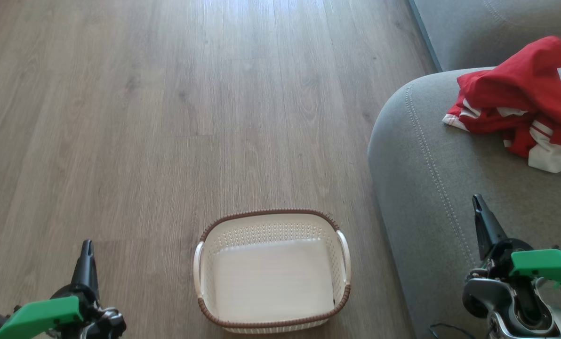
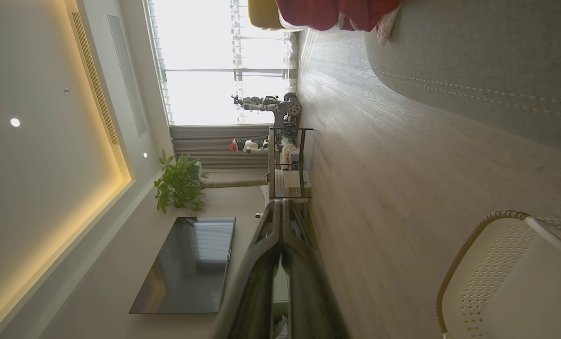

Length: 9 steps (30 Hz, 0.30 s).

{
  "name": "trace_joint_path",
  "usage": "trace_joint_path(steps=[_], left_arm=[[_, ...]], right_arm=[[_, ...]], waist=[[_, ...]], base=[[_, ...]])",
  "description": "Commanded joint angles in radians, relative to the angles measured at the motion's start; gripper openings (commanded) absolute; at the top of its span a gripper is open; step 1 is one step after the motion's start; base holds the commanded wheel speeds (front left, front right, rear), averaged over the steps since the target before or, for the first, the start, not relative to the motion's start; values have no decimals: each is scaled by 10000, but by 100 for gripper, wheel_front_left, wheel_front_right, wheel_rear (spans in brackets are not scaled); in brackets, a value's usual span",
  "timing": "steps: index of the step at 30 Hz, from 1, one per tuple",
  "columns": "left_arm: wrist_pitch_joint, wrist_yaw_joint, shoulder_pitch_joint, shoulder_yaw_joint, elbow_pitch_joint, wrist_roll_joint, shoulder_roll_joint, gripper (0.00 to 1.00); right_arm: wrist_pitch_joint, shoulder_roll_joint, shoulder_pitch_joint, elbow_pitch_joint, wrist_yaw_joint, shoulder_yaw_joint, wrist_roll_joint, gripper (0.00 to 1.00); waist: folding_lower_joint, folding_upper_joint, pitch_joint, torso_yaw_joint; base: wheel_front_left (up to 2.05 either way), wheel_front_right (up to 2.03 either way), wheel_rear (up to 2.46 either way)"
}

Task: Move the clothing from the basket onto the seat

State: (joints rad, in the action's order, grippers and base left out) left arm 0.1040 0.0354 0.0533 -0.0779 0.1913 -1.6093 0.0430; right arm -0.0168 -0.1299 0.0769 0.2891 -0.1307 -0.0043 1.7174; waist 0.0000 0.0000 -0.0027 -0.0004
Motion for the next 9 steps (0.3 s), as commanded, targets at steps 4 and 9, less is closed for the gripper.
trace_joint_path(steps=[4, 9], left_arm=[[57, 87, 486, -353, -377, -11, 93, 0], [58, 87, 486, -354, -378, -11, 92, 0]], right_arm=[[122, -264, 468, -407, 0, 279, 127, 0], [170, -310, 466, -418, 0, 339, 180, 0]], waist=[[0, 0, 0, 0], [0, 0, 1, 0]], base=[[0, 0, 0], [0, 0, 0]])
